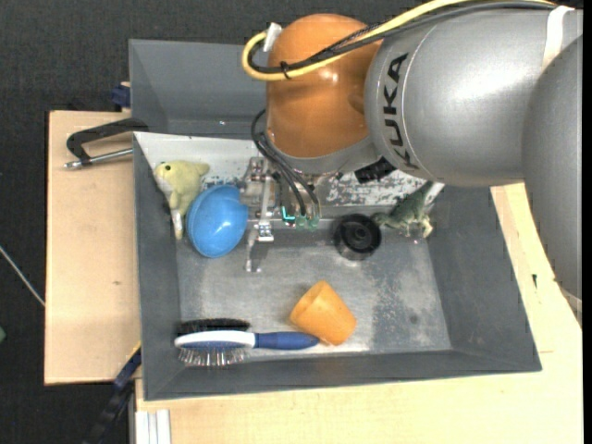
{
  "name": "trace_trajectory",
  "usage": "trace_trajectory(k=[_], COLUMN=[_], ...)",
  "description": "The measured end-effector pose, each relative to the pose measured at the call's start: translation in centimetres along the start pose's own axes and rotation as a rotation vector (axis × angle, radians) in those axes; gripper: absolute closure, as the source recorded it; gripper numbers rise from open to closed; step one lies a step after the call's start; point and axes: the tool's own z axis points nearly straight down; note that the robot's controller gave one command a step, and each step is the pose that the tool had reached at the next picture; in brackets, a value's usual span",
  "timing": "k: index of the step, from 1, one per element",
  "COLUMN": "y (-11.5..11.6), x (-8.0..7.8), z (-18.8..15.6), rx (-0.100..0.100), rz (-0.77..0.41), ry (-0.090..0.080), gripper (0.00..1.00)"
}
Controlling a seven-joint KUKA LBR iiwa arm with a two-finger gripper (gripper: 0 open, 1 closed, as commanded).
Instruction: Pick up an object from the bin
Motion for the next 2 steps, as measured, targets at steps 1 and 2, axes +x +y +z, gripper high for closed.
trace_trajectory(k=[1,2], y=[3.5,4.9], x=[4.6,7.3], z=[9.6,9.2], rx=[-0.002,-0.001], rz=[-0.225,-0.473], ry=[-0.026,-0.043], gripper=[0.0,0.0])
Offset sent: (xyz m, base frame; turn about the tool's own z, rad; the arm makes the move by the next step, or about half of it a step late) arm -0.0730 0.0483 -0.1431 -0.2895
